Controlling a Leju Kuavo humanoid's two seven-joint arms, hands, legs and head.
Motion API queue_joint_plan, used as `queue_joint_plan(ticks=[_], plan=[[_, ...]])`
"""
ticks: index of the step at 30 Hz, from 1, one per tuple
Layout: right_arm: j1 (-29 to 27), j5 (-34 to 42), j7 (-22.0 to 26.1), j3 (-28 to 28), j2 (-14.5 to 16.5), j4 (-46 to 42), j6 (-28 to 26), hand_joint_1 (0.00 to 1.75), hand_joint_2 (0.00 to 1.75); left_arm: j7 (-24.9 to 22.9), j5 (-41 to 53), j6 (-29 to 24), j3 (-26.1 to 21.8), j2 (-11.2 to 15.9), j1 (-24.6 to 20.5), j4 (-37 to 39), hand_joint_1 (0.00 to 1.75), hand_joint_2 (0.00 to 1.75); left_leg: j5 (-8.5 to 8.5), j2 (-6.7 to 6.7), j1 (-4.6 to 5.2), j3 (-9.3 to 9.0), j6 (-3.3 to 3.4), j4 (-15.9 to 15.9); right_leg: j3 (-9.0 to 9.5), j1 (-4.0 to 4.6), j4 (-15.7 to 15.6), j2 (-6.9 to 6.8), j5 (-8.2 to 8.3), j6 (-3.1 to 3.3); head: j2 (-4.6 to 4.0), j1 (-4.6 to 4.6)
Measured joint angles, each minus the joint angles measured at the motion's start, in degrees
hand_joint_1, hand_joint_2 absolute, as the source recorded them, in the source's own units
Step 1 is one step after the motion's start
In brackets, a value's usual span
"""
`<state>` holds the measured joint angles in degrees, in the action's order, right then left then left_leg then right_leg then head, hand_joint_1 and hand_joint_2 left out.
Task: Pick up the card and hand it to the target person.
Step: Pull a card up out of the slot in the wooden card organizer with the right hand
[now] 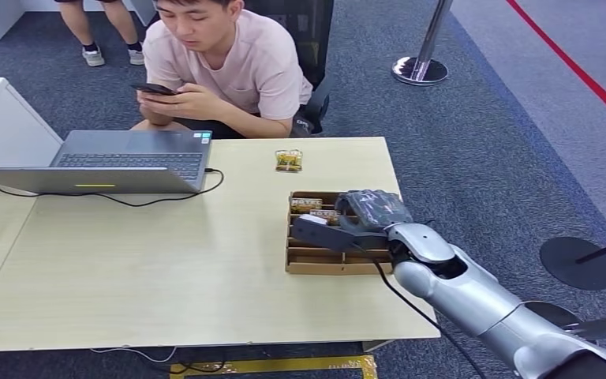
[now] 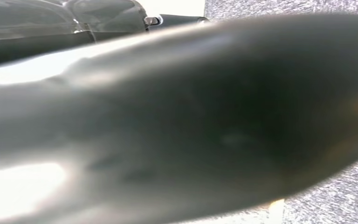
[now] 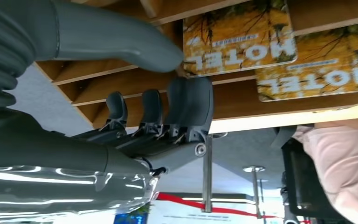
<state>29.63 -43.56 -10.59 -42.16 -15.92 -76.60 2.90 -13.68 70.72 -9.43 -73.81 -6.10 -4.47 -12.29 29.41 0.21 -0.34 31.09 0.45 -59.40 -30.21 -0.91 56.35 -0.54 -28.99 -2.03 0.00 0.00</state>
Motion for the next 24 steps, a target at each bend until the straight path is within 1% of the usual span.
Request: queue_joint_plan(ticks=[13,19,24], plan=[[0.0,0.0,0.0,0.0,0.0,0.0,0.0,1.01,1.75,0.0,0.0,0.0,0.0,0.0,0.0,0.0,0.0,0.0,0.01,-0.01,0.01,0.0,0.01,-0.01,-0.01,-0.01,0.02,0.01,-0.02,-0.02,0.0,0.0],[-0.27,-0.02,-0.34,0.11,-0.04,-0.8,-0.51,0.89,1.75,0.05,0.06,0.19,0.04,0.08,-0.04,0.04,0.0,0.0,0.0,-0.02,0.01,0.0,0.0,0.0,-0.01,-0.01,0.01,0.02,-0.01,0.0,0.0,0.0],[-0.69,-0.43,-0.83,-0.16,0.26,-1.75,-0.61,0.88,1.75,-0.22,0.23,0.16,0.16,0.13,-0.1,0.09,0.0,0.0,-0.01,-0.02,-0.01,0.0,-0.01,0.01,-0.01,0.01,-0.01,0.02,0.01,0.01,0.0,0.0]])
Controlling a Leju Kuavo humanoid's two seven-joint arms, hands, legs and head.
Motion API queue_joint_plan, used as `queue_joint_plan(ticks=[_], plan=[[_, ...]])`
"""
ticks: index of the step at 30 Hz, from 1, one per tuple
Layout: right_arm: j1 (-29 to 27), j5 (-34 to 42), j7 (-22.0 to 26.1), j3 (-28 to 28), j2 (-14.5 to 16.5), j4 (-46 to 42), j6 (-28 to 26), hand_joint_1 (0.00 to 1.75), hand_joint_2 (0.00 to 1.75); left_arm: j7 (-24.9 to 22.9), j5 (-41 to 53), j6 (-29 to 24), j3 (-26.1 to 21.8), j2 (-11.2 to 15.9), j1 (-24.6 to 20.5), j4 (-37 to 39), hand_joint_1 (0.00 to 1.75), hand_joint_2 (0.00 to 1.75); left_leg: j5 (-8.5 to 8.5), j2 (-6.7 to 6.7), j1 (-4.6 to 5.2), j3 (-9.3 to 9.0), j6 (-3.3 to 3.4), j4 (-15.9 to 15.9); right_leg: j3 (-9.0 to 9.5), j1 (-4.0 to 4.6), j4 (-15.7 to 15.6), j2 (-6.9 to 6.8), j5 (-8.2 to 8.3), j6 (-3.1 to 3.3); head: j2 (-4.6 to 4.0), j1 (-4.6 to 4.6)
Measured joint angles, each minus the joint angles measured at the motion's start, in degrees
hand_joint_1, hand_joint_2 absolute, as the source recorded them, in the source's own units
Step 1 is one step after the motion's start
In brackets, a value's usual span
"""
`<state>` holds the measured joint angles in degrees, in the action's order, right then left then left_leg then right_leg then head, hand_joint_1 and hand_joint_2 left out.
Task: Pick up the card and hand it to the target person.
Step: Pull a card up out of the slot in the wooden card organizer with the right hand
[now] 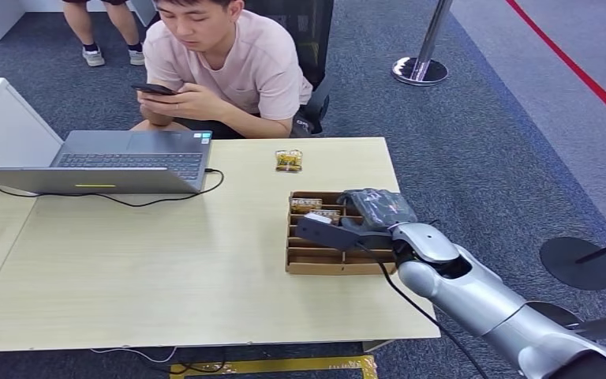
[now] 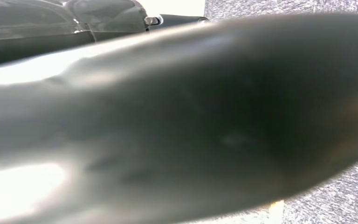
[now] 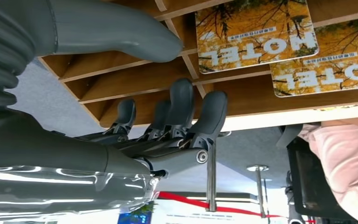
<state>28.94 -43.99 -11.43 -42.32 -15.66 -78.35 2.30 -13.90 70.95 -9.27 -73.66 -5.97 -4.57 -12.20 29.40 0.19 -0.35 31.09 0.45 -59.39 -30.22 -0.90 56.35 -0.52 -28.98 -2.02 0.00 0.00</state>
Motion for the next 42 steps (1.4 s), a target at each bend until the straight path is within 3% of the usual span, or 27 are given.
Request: queue_joint_plan(ticks=[25,42], plan=[[5.55,1.88,1.08,-6.7,5.55,7.68,2.37,0.94,1.75,-0.7,-1.07,-0.83,-1.28,-0.81,0.09,0.33,0.0,0.0,0.03,-0.11,0.01,-0.03,0.01,0.01,0.01,-0.01,0.02,0.11,0.0,-0.02,0.0,0.0],[3.53,2.33,0.6,-7.08,3.58,6.91,0.37,0.91,1.75,1.62,-0.83,-0.86,-0.87,-0.74,0.12,0.28,0.0,0.0,-0.07,-0.04,-0.03,-0.04,0.0,0.07,0.05,0.03,-0.1,0.04,0.1,0.05,0.0,0.0]])
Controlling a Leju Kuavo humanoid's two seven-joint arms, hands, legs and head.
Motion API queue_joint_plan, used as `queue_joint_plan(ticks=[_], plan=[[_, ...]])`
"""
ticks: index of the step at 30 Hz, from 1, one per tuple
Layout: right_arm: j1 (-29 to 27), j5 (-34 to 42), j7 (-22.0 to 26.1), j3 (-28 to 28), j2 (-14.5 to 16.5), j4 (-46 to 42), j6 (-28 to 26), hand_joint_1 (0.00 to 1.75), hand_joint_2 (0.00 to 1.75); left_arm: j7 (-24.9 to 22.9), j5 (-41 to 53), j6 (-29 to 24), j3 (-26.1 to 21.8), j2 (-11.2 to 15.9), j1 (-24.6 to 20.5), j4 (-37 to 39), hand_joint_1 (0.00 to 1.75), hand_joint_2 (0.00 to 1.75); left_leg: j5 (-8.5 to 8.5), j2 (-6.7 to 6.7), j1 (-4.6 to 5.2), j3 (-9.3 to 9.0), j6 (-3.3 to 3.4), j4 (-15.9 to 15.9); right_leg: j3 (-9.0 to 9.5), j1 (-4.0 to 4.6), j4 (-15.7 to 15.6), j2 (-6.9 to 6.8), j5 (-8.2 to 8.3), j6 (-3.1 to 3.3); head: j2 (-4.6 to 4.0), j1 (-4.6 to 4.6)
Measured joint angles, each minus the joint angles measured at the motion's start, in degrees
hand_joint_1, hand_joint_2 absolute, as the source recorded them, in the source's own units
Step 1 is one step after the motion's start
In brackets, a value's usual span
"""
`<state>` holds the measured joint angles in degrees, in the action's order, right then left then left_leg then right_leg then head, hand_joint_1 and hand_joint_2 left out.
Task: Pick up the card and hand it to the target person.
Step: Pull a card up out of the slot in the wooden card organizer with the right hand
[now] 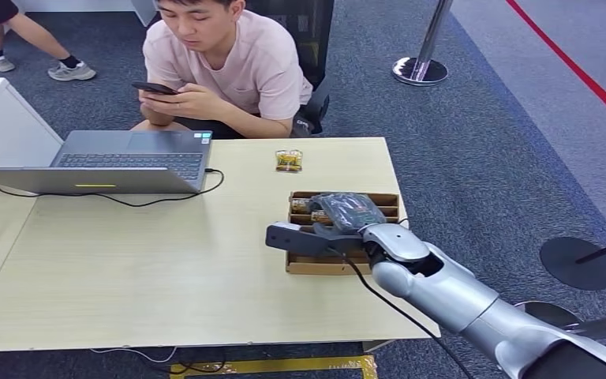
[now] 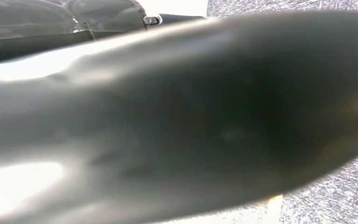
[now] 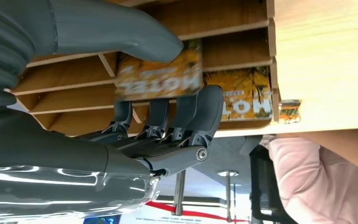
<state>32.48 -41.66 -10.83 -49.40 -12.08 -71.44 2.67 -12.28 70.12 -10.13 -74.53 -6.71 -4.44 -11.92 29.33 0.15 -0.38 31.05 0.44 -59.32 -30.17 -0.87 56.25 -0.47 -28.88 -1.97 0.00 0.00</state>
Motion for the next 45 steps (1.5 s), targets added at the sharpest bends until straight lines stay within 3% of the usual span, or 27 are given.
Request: queue_joint_plan(ticks=[34,38,45], plan=[[0.03,-0.31,-1.23,2.04,-0.59,-1.19,-1.28,0.93,1.75,0.47,0.25,1.28,0.25,0.19,-0.09,0.26,0.0,0.0,0.06,0.03,0.03,0.02,0.01,-0.06,-0.03,-0.03,0.08,-0.03,-0.08,-0.04,0.0,0.0],[-0.27,-0.53,-1.29,1.57,-0.38,-0.02,-0.97,0.94,1.75,1.2,0.27,1.7,0.32,0.2,0.03,0.16,0.0,1.75,0.05,0.04,0.02,0.0,0.0,-0.04,0.0,-0.03,0.06,-0.03,-0.07,-0.04,0.0,0.0],[-0.75,-0.69,-1.26,1.01,-0.28,1.11,-0.79,0.94,1.75,1.32,0.7,1.11,0.67,0.2,0.12,0.15,0.0,1.75,0.06,0.05,0.02,-0.02,0.01,-0.04,0.02,-0.03,0.05,-0.05,-0.09,-0.05,0.0,0.0]])
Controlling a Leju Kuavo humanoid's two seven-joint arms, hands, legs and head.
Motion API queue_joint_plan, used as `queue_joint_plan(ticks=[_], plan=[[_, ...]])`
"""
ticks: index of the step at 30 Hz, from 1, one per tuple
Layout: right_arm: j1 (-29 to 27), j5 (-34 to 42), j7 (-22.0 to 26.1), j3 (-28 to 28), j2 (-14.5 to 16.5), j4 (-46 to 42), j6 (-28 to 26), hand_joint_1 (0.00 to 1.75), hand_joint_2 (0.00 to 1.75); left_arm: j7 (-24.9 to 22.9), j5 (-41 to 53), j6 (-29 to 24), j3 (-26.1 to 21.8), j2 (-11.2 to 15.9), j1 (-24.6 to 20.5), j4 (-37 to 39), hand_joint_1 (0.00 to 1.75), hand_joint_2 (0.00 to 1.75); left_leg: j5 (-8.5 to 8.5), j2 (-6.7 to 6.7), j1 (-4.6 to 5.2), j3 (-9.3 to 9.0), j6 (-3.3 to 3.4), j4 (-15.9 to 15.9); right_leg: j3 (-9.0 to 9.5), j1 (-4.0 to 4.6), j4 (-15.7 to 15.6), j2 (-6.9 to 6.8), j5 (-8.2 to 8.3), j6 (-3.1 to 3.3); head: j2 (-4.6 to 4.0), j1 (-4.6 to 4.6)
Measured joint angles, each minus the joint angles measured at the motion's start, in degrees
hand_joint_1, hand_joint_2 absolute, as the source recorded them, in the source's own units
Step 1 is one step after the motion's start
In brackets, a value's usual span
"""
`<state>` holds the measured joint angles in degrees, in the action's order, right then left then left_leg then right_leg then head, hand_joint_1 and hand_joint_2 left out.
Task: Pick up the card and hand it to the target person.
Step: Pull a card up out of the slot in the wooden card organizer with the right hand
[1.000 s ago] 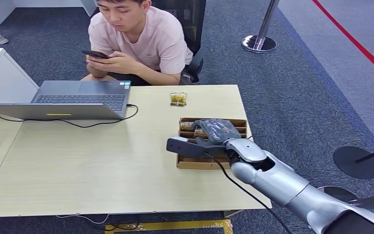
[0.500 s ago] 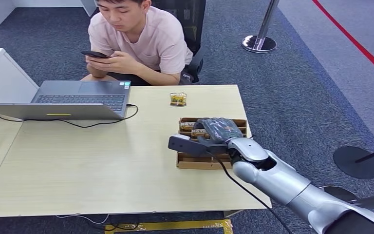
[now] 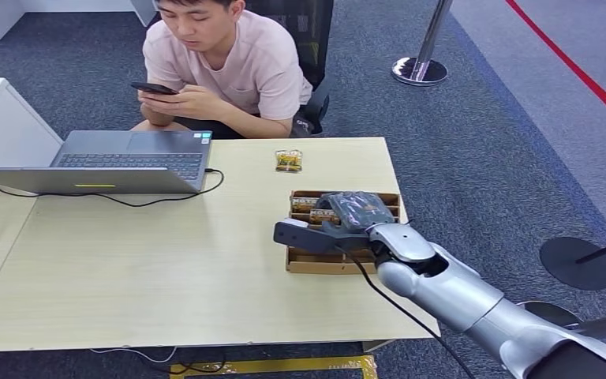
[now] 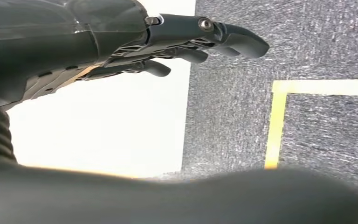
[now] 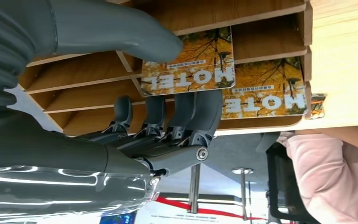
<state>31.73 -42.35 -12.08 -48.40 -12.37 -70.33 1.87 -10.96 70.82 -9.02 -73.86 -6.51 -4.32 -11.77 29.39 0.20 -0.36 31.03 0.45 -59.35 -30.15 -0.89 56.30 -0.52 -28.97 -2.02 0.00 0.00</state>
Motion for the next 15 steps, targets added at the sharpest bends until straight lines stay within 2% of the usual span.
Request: queue_joint_plan(ticks=[10,11,15], plan=[[0.28,-0.02,0.85,-0.45,-0.39,0.88,-0.05,0.97,1.75,0.36,-0.14,-0.11,-0.15,-0.09,0.13,0.09,0.0,1.75,-0.02,-0.02,-0.01,0.01,0.0,0.01,-0.01,0.01,-0.02,0.03,0.03,0.01,0.0,0.0],[0.41,0.04,0.96,-0.49,-0.4,1.0,-0.05,1.03,1.75,0.5,-0.12,-0.16,-0.13,-0.09,0.15,0.09,0.0,1.75,-0.01,-0.02,0.0,0.01,0.0,0.0,-0.01,0.0,-0.01,0.03,0.02,0.0,0.0,0.0],[0.7,0.28,1.25,-0.63,-0.46,1.22,-0.1,1.64,1.75,0.85,-0.19,-0.42,-0.21,-0.11,0.18,0.09,0.0,1.75,0.0,-0.01,0.01,0.01,0.01,-0.01,-0.01,-0.01,0.01,0.01,0.0,-0.01,0.0,0.0]])
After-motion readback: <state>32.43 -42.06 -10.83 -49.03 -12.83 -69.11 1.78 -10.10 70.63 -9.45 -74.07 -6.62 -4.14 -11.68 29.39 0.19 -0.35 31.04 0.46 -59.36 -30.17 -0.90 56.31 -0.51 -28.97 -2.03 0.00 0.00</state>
